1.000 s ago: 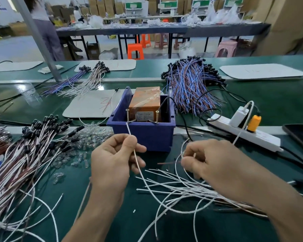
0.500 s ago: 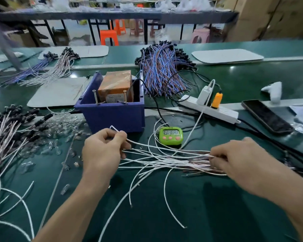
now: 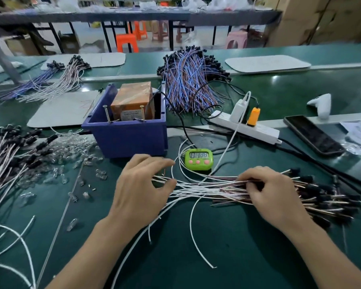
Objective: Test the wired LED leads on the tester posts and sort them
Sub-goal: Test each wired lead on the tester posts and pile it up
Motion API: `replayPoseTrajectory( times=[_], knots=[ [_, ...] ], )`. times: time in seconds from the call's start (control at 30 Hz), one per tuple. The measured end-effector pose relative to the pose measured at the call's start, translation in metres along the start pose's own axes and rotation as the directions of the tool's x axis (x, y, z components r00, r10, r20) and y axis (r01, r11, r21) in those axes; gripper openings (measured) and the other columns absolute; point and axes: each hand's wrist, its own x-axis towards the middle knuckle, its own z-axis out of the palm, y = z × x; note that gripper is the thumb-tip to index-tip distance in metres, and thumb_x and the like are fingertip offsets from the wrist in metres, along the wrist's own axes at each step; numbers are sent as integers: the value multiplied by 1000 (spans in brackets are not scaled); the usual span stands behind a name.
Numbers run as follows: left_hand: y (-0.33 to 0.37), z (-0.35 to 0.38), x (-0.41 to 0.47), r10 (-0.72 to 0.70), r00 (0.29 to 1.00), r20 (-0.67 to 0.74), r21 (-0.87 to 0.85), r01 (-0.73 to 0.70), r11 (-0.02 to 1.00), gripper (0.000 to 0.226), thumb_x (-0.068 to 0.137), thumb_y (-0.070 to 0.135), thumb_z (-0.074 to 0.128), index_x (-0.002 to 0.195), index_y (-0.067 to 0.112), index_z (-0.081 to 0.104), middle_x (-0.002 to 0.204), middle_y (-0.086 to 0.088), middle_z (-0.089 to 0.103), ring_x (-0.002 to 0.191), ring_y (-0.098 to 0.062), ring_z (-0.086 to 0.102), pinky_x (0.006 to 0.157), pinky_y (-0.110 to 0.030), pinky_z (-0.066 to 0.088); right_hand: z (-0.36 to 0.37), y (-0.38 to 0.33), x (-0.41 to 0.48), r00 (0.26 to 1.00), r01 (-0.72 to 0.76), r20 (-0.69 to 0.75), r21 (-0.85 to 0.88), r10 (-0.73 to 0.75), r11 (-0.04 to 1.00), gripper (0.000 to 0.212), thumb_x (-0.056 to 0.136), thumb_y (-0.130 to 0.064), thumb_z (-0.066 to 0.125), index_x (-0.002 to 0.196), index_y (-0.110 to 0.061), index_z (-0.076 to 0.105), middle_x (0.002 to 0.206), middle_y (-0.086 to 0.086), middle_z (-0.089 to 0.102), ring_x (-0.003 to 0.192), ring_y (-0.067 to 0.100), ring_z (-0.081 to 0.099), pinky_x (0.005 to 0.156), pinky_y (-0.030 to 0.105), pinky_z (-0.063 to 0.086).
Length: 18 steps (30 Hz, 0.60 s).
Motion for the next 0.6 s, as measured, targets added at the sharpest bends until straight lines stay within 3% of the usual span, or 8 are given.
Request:
replayPoseTrajectory(
  times=[0.03,0.1,0.17,0.23,0.33,0.43,0.53,0.6],
  knots=[
    [-2,1,1,-6,997,83,-32,8,999,40,80,31,84,119,30,76,123,17,70,119,-4,50,107,-16,33,-1,1,0,1000,-13,-13,22,13,1000,36,80,10,68,84,-23,79,87,-16,71,89,3,61,83,2,37],
    [-4,2,0,-15,975,220,-59,28,998,48,87,39,77,134,37,67,144,24,54,137,3,37,115,-14,19,0,2,-2,999,-15,-35,39,16,999,37,78,11,69,82,-24,80,88,-19,71,93,-1,61,85,1,37],
    [-7,8,-3,-20,956,293,-52,37,998,52,91,44,71,141,41,59,150,27,46,144,5,32,118,-17,18,0,2,-5,998,-7,-57,27,9,1000,32,79,5,73,86,-26,81,93,-24,70,101,-4,59,93,4,38],
    [-8,11,-6,-43,946,320,-39,59,998,51,93,46,67,142,43,57,149,27,48,143,5,35,116,-16,21,1,2,-9,999,7,-46,-1,-7,1000,28,83,-17,79,106,-32,79,113,-26,68,120,-4,51,109,18,36],
    [-8,14,-7,-58,948,314,-40,74,996,41,94,44,67,135,41,64,142,25,57,137,3,44,110,-15,26,2,-5,-14,983,66,178,-109,-45,992,57,90,-56,60,145,-45,50,148,-32,43,145,-5,25,119,19,17],
    [-6,15,-6,-53,964,260,-82,77,994,28,94,36,70,123,35,73,131,22,67,127,8,50,113,-16,28,9,-7,-15,949,121,315,-279,-29,953,58,100,-59,39,156,-44,33,162,-23,28,151,0,16,121,20,5],
    [-8,5,-1,-94,987,134,-107,109,988,23,94,31,71,116,32,77,121,24,68,118,22,40,112,-3,15,11,-18,-17,971,115,235,-296,-44,948,54,102,-50,45,153,-35,42,160,-15,38,150,5,25,121,24,10],
    [-14,-8,5,-180,980,87,-83,188,979,26,94,36,70,119,39,75,126,21,67,126,5,44,111,-10,23,16,-35,-18,978,159,166,-212,-125,964,47,101,-42,55,146,-28,55,153,-10,50,147,7,34,121,24,16]
  ],
)
